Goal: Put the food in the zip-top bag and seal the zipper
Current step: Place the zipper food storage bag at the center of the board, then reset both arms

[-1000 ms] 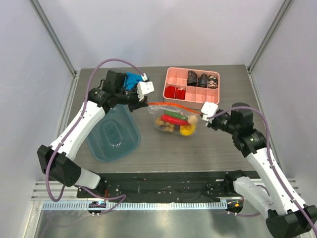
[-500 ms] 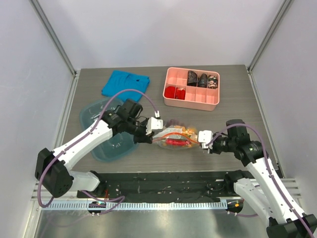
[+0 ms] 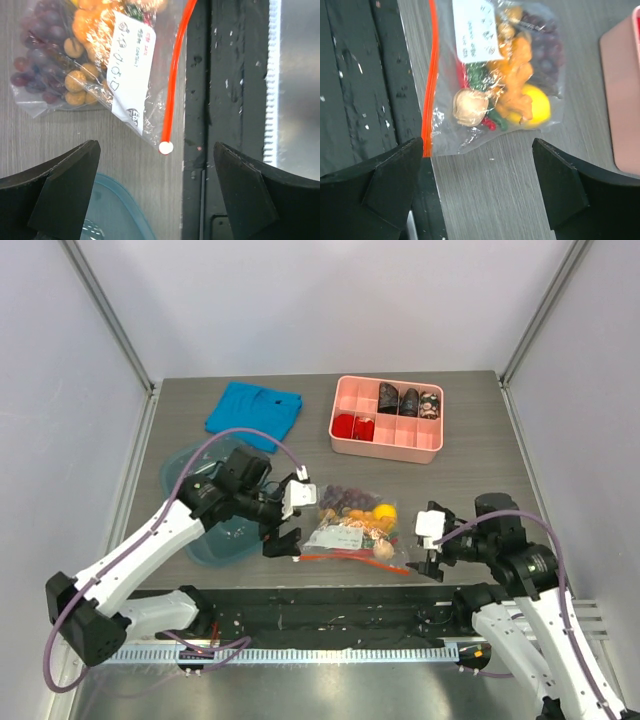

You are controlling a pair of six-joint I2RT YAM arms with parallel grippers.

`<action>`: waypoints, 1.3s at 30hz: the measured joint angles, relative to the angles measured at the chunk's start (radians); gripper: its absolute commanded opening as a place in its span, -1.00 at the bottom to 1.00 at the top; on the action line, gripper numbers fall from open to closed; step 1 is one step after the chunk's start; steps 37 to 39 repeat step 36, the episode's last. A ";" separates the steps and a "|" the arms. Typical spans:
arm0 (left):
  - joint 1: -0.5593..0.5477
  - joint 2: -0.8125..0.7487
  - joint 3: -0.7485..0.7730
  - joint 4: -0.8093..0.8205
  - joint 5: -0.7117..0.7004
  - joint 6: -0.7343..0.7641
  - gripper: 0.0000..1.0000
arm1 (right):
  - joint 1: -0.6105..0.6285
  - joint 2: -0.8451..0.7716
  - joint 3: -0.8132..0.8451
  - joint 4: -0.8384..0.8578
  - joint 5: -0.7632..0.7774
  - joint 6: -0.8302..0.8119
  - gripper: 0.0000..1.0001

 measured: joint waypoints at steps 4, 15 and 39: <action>0.008 -0.033 0.056 0.007 -0.013 -0.116 0.99 | 0.000 -0.028 0.055 0.043 0.009 0.158 0.96; 0.374 0.080 0.411 0.124 -0.166 -0.606 1.00 | -0.011 0.426 0.386 0.345 0.310 0.730 0.98; 0.750 0.301 0.313 -0.138 -0.311 -0.601 1.00 | -0.402 0.691 0.255 0.390 0.343 0.909 0.99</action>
